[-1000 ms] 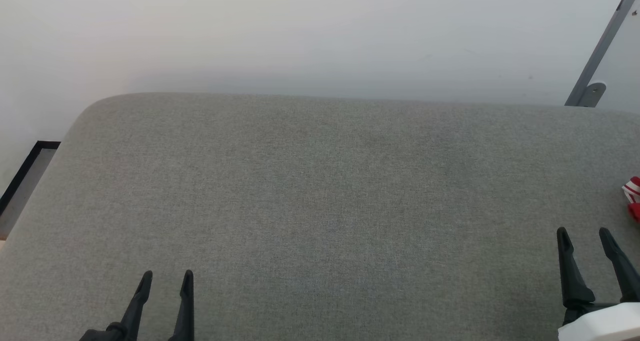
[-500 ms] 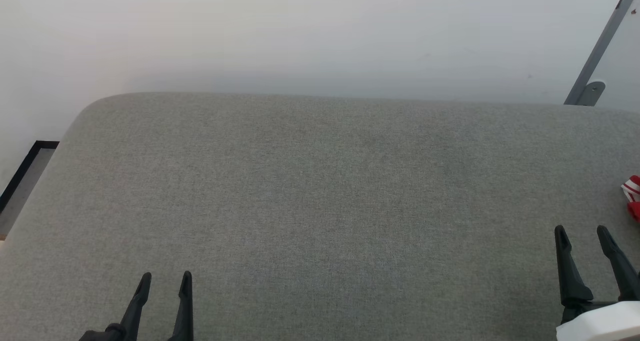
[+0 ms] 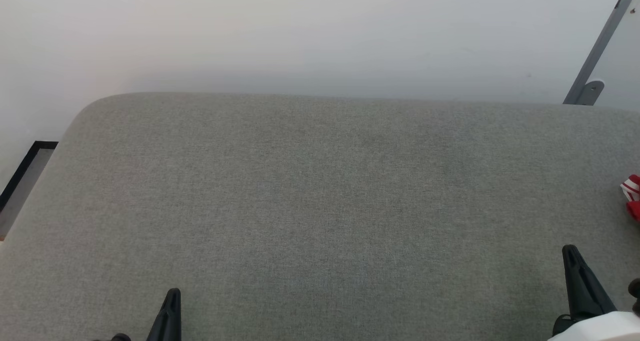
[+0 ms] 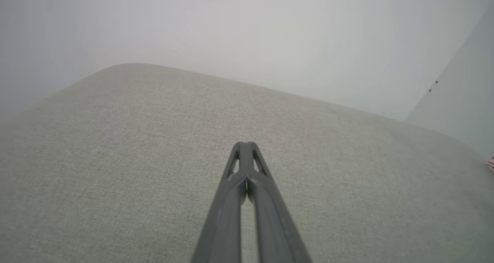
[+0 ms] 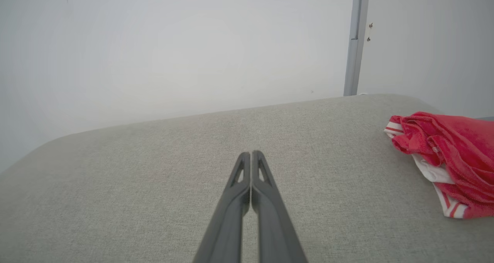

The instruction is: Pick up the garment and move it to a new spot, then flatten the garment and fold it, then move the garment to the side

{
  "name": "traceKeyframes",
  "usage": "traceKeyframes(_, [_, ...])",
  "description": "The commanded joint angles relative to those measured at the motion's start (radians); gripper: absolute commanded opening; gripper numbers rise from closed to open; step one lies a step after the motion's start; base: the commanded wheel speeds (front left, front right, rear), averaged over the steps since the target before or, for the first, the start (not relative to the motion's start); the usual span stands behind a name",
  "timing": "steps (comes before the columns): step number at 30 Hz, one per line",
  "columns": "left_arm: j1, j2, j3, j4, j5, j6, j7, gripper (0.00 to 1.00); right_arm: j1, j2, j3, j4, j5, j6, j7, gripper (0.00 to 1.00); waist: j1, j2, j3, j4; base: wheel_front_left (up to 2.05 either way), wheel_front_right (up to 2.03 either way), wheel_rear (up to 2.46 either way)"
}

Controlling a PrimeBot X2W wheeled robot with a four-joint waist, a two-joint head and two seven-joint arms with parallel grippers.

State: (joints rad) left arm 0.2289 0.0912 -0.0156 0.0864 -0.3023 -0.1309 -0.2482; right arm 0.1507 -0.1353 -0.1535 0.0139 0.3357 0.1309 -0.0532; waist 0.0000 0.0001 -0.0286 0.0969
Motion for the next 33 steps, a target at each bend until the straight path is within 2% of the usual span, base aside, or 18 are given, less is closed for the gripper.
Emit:
traceKeyframes(1, [-0.026, 0.005, 0.003, -0.009, -0.064, 0.002, 0.01, 0.0, -0.028, -0.004, -0.001, -0.003, 0.058, 0.0, 0.008, 0.0, 0.0, -0.0001, 0.001, -0.002, 0.0, 0.0, 0.0])
traceKeyframes(11, [-0.071, 0.008, 0.008, 0.017, -0.247, 0.001, 0.049, 0.0, -0.06, 0.008, 0.006, 0.027, 0.227, 0.0, 0.028, 0.0, 0.0, -0.0001, 0.003, -0.01, 0.0, 0.0, 0.0])
traceKeyframes(33, [-0.149, 0.009, 0.024, 0.057, -0.564, 0.0, 0.122, 0.0, -0.118, 0.029, 0.015, 0.083, 0.523, 0.0, 0.068, 0.0, 0.0, -0.0001, 0.009, -0.026, 0.0, 0.0, 0.0])
